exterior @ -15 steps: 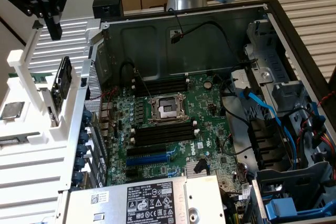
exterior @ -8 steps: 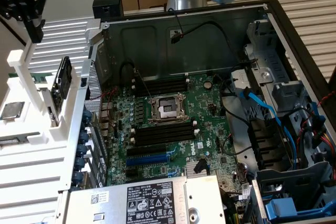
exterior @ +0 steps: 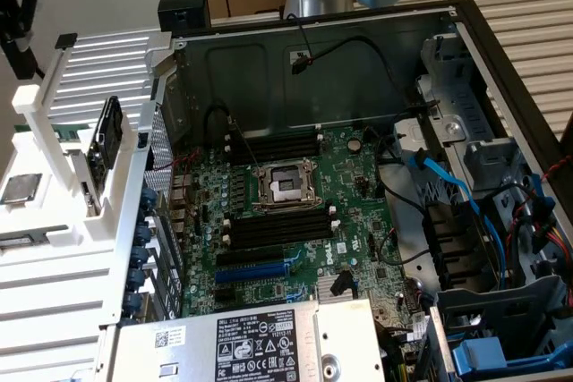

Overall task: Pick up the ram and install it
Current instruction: 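Reach for the ram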

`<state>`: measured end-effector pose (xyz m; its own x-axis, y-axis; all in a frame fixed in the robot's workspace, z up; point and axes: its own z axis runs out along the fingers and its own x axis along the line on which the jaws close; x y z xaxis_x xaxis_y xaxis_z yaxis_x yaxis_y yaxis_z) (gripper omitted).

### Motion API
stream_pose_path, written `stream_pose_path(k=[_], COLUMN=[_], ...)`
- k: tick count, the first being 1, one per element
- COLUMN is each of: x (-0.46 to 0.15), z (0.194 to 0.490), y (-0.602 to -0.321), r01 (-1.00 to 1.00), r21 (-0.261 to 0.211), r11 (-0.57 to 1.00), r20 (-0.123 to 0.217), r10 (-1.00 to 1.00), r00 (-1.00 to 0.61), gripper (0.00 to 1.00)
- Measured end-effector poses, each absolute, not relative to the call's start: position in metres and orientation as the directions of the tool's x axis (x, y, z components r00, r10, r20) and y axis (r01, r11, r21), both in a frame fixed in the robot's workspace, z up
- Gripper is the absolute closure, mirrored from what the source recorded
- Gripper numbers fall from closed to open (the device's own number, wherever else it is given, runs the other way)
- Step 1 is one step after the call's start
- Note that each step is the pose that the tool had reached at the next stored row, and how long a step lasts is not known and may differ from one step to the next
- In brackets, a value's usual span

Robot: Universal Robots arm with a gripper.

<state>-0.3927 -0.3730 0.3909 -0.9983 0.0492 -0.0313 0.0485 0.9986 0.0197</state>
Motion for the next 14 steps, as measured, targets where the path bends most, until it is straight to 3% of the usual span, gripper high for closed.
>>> stream_pose_path(k=[14], x=[-0.456], z=[0.39], y=[-0.373], r01=[0.048], r21=[0.02], r11=[0.999], r20=[-0.033], r10=[0.049], r00=[-0.998], gripper=[0.89])
